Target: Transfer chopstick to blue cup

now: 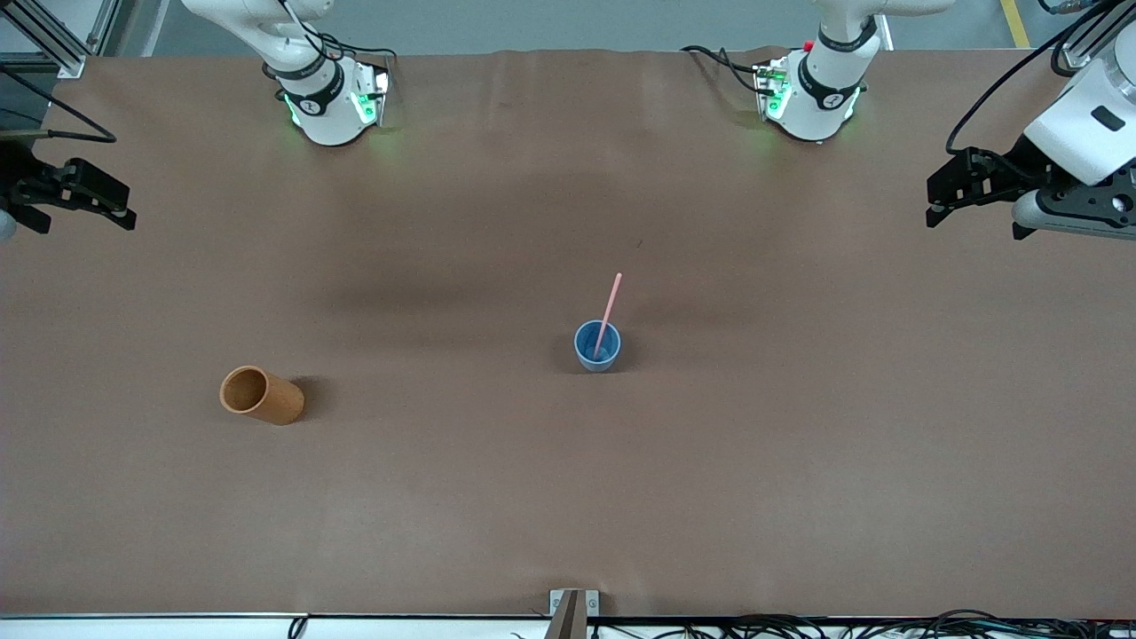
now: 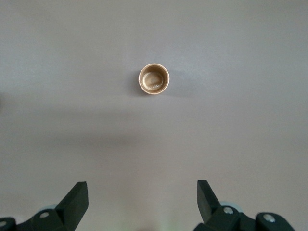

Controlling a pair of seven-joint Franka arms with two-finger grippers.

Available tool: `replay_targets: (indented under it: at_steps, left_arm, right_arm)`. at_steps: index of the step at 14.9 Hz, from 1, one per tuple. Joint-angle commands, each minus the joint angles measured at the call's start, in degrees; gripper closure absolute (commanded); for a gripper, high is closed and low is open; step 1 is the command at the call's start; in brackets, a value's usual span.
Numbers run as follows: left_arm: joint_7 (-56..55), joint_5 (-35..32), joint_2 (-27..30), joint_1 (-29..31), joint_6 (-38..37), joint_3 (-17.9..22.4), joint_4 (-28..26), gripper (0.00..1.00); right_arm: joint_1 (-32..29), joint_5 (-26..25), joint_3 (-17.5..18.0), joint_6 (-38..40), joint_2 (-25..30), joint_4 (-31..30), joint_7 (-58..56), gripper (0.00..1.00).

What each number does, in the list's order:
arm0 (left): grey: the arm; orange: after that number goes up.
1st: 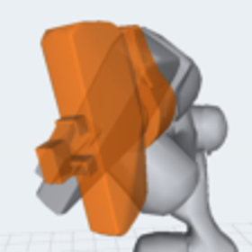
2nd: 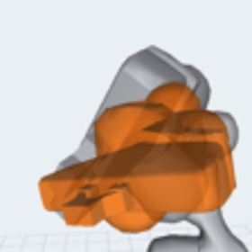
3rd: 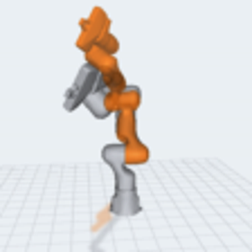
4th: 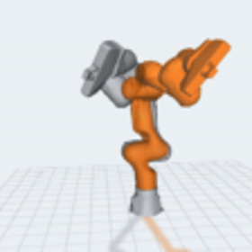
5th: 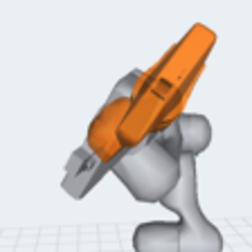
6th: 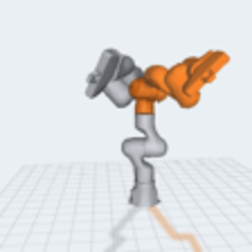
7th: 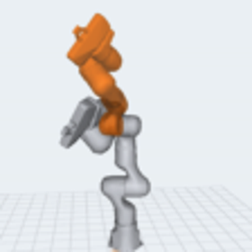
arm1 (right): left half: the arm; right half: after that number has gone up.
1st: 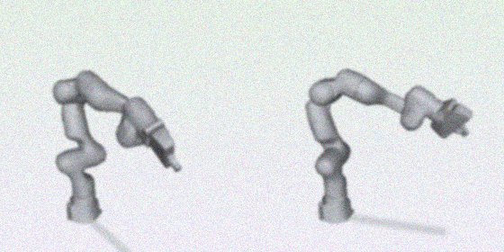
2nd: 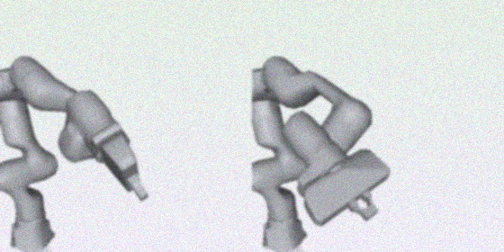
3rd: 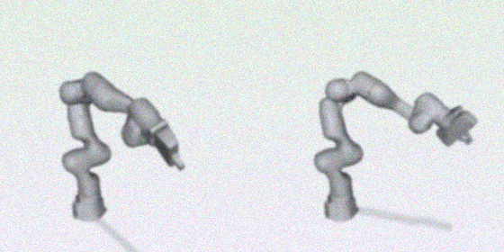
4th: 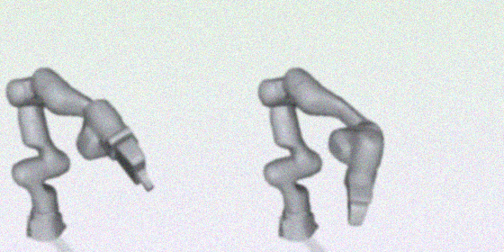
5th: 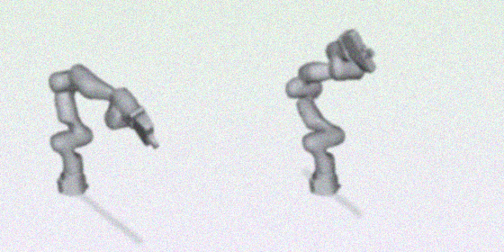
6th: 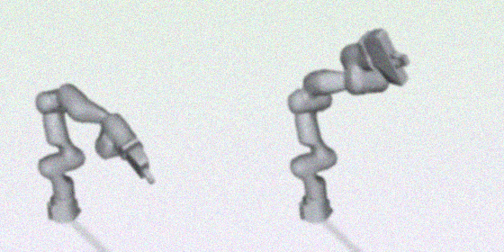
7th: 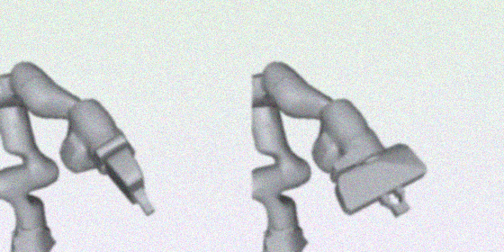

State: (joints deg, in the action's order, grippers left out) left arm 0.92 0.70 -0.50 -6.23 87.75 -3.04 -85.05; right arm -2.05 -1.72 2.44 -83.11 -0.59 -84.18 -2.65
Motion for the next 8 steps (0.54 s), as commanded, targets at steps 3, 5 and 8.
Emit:
replay_targets:
  at_steps: [3, 5, 8]
  left_arm:
    - [-3.1, 0.7, -0.9, -0.3, -0.9, 0.2, 1.7, 0.00]
    - [-3.0, 0.8, -0.9, -0.2, -0.9, 0.2, 1.7, 0.00]
    - [-3.0, 0.8, -0.9, -0.2, -0.9, 0.2, 1.7, 0.00]
  right_arm:
    - [-1.5, 0.6, 1.1, -1.8, 0.4, -0.6, -0.5, 0.00]
    - [-1.8, 1.2, 1.0, -2.8, 0.5, -1.5, -0.4, 0.00]
    - [-2.6, 2.2, 1.0, -2.8, 0.5, -2.1, 0.0, 0.00]
